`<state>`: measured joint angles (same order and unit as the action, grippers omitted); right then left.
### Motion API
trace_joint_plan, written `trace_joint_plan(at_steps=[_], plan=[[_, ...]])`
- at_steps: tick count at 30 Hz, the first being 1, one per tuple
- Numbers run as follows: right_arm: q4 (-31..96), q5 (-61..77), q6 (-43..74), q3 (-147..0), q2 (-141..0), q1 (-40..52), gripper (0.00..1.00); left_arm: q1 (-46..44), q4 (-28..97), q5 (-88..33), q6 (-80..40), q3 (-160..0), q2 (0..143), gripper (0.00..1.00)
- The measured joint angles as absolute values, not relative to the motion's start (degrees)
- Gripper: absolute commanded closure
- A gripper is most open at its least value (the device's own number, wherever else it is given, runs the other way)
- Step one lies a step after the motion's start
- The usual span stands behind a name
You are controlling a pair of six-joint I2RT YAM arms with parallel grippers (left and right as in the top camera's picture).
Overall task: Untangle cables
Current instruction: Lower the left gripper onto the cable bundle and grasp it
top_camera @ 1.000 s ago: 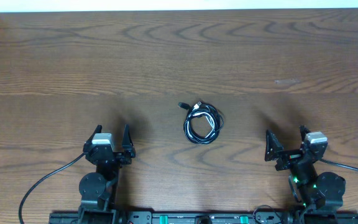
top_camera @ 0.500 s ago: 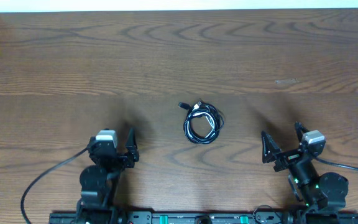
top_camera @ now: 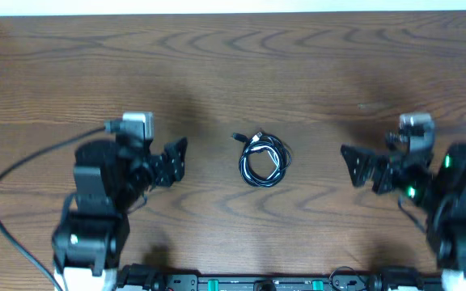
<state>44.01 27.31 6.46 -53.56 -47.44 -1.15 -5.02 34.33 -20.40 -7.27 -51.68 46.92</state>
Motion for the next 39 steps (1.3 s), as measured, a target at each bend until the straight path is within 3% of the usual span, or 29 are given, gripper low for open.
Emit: trace_joint_plan(at_steps=[7,10,15,21,27,39], plan=[[51.66,29.61,5.76,-62.63,-62.19,-1.15,0.01,-5.02,36.18,-34.09,-7.66,-55.51,52.66,0.24],[52.56,30.46,4.73,-62.63,-65.6,-1.15,0.07,-5.04,36.27,-39.09,-7.66,-55.51,54.72,0.27],[54.13,30.79,1.87,-62.63,-68.79,0.05,0.01,-8.05,39.46,-41.08,-6.28,-55.75,60.77,0.27],[54.19,31.14,-1.08,-62.63,-68.84,2.46,0.01,-21.17,43.03,-26.44,-2.26,-55.86,72.53,0.27],[54.19,30.0,-2.85,-62.63,-68.84,4.38,0.02,-32.14,36.6,-15.64,0.82,-55.86,82.52,0.27],[55.07,28.64,-3.6,-62.63,-68.84,6.46,0.02,-33.61,21.1,-2.11,4.43,-55.86,91.94,0.32]])
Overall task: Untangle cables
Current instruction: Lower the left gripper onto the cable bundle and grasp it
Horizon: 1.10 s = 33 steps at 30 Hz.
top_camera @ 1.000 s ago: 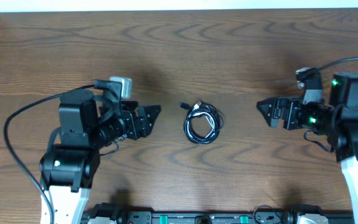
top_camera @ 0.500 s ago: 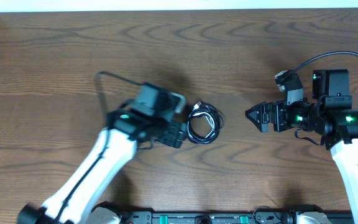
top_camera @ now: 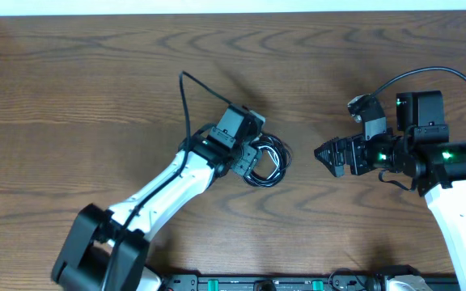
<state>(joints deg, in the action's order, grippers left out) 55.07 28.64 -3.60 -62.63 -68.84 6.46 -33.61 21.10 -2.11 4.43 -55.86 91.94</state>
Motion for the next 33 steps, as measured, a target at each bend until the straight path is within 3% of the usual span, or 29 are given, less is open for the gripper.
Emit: trace_joint_plan(at_steps=[4,14,33], plan=[[55.48,28.6,-3.6,-62.63,-68.84,7.79,0.01,-33.1,19.05,0.23,6.98,-55.86,94.94,0.42],[55.44,28.51,-3.6,-62.63,-68.84,8.75,0.01,-33.04,18.98,1.39,7.99,-55.86,96.6,0.4],[55.4,27.11,-3.6,-62.63,-68.84,8.75,0.01,-34.96,19.38,-10.24,7.99,-55.86,96.6,0.41]])
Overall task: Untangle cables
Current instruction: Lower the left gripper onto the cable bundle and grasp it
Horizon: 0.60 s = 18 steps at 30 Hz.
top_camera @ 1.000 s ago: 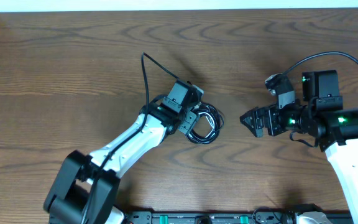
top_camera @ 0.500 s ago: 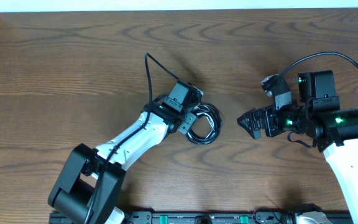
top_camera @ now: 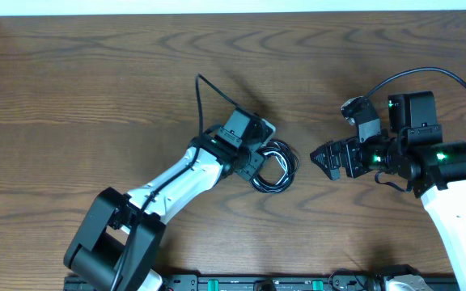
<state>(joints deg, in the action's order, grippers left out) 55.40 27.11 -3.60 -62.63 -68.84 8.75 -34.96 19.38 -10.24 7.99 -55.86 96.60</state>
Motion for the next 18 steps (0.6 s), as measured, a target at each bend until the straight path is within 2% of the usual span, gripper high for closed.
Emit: trace_joint_plan(at_steps=[4,9,11,16,18], plan=[[55.18,27.0,-3.6,-62.63,-68.84,8.75,0.01,-36.49,20.38,-10.46,7.99,-55.86,96.6,0.44],[55.18,27.0,-3.6,-62.63,-68.84,8.75,0.01,-37.04,20.51,-10.66,7.97,-55.86,96.62,0.64],[55.2,26.98,-3.6,-62.63,-68.84,8.75,0.01,-37.04,20.53,-10.63,8.64,-55.86,96.62,0.68],[55.2,26.98,-3.6,-62.63,-68.84,8.75,0.01,-37.04,20.47,-10.61,9.32,-55.86,96.66,0.67],[55.2,26.98,-3.6,-62.63,-68.84,8.75,0.01,-37.01,20.38,-10.61,9.39,-55.86,96.79,0.63]])
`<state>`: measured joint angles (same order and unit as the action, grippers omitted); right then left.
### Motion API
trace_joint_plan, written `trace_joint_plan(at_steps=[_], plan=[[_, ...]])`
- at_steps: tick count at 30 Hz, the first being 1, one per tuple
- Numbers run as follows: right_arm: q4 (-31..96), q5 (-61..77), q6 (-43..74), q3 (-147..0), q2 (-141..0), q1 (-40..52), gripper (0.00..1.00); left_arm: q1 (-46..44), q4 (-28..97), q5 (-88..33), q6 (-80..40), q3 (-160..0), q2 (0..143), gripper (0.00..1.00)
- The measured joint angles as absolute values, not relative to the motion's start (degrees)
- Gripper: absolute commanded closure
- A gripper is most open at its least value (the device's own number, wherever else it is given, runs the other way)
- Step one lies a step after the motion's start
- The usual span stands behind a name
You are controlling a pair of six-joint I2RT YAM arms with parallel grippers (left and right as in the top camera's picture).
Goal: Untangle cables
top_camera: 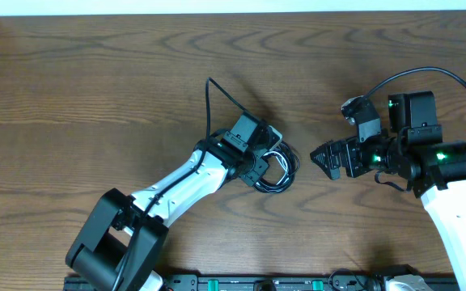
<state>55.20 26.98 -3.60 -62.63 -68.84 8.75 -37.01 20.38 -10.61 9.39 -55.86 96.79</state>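
Note:
A black cable coil [280, 171] with white-tipped ends lies at the table's middle. My left gripper [259, 165] reaches in from the lower left and sits on the coil's left part, covering it. Its fingers are hidden under the wrist, so I cannot tell how the jaws stand. My right gripper [320, 158] points left, a short gap to the right of the coil. It is open, holds nothing and does not touch the cable.
The dark wooden table [95, 73] fills the view. The left arm's own black lead [210, 101] arches up behind its wrist. The arm bases and a rail [249, 283] line the near edge.
My left gripper has shifted slightly to the right and up over the coil, and the coil has barely moved. The right arm has stayed still.
Both arms were drawn back at the sides, with the coil lying alone in the middle. Then the left gripper was on the coil's left side and the right gripper close by on the right. The coil now lies a little further right and nearer.

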Motion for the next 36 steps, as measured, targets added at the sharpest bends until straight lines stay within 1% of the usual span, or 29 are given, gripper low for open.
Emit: trace_joint_plan(at_steps=[6,9,10,11,22,25,31,34,36], plan=[[55.24,26.98,-3.6,-62.63,-68.84,8.75,0.01,-37.04,19.75,-10.61,9.52,-55.86,99.48,0.63],[55.24,26.98,-3.6,-62.63,-68.84,8.75,0.01,-37.01,19.49,-10.55,9.76,-55.86,101.16,0.8],[55.24,26.98,-3.6,-62.63,-68.84,8.75,0.01,-36.97,19.33,-10.41,9.98,-55.86,101.49,0.87],[55.24,26.98,-3.6,-62.63,-68.84,8.75,0.01,-36.93,19.25,-10.41,10.09,-55.86,101.6,0.92],[54.94,26.98,-3.6,-62.63,-68.84,8.75,0.01,-36.99,19.42,-10.63,10.35,-55.86,101.1,0.93],[54.57,26.98,-3.62,-62.63,-68.84,8.75,0.05,-36.99,19.79,-9.87,10.07,-55.86,98.72,0.93],[54.54,26.98,-3.62,-62.63,-69.12,8.75,0.05,-36.97,18.92,-8.4,9.06,-56.03,85.58,0.93],[54.54,27.03,-3.6,-62.63,-70.04,8.82,0.01,-36.97,17.96,-7.94,8.97,-56.75,78.74,0.93],[54.57,27.05,-3.55,-62.63,-71.13,9.69,0.01,-36.97,17.69,-7.53,8.95,-57.43,75.18,0.93]])
